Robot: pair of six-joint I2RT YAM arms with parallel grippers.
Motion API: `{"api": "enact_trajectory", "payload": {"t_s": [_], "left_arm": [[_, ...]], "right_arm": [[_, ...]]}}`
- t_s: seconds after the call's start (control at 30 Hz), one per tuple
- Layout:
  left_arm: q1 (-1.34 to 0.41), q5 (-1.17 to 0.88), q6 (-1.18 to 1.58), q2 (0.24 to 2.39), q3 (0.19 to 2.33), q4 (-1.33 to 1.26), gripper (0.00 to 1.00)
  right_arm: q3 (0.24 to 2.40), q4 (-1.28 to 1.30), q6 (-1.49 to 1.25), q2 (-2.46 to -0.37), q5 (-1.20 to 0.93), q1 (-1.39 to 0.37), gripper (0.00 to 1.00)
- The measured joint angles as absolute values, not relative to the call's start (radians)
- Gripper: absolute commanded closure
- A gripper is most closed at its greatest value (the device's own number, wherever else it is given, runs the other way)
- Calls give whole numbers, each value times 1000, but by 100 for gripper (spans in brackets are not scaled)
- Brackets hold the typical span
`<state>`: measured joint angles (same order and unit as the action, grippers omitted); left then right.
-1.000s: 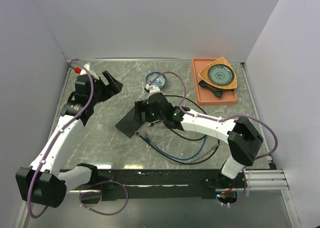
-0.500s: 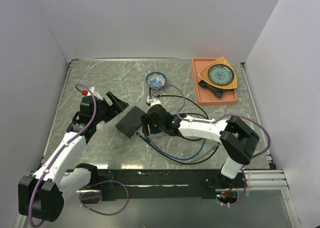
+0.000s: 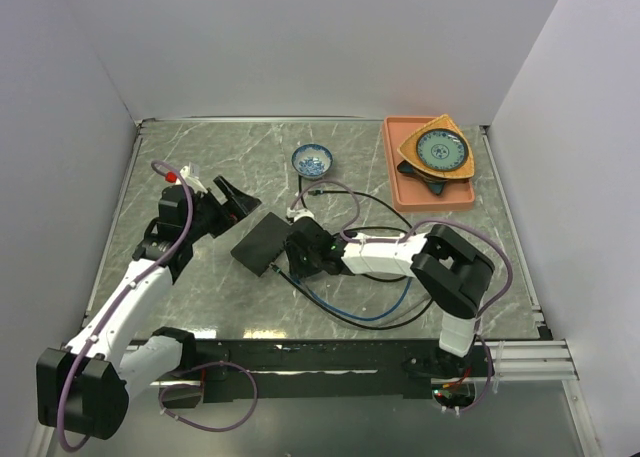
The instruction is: Insert the plug into the switch port
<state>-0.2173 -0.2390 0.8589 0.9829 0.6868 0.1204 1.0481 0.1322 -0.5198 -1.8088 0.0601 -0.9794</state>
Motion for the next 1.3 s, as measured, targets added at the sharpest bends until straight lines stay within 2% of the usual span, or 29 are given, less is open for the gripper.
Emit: {"api": "enact_trajectory", "payload": {"t_s": [0.1, 0.13, 0.23, 0.57, 0.73, 1.07, 1.2, 1.3], "left_arm": [[-217, -239, 858, 988, 687, 120, 4], [-217, -239, 857, 989, 687, 120, 4], [-217, -239, 855, 989, 687, 120, 4], [-217, -240, 851, 995, 689, 121, 4], [-217, -241, 851, 1000, 691, 118, 4], [-217, -254, 852, 1005, 691, 115, 4], [-217, -265, 852, 1012, 691, 104, 4], [-217, -269, 853, 1019, 691, 93, 4]], "right_arm": [[1069, 123, -523, -1829, 52, -979, 77], [1074, 120, -526, -1835, 46, -979, 87], [1081, 119, -523, -1839, 40, -979, 100], [1077, 179, -503, -1778, 112, -978, 100], [1039, 240, -468, -1526, 228, -957, 100], [1010, 255, -286, -859, 519, -900, 100], [1029, 266, -195, -748, 535, -898, 100], [1062, 297, -142, -780, 492, -896, 100]]}}
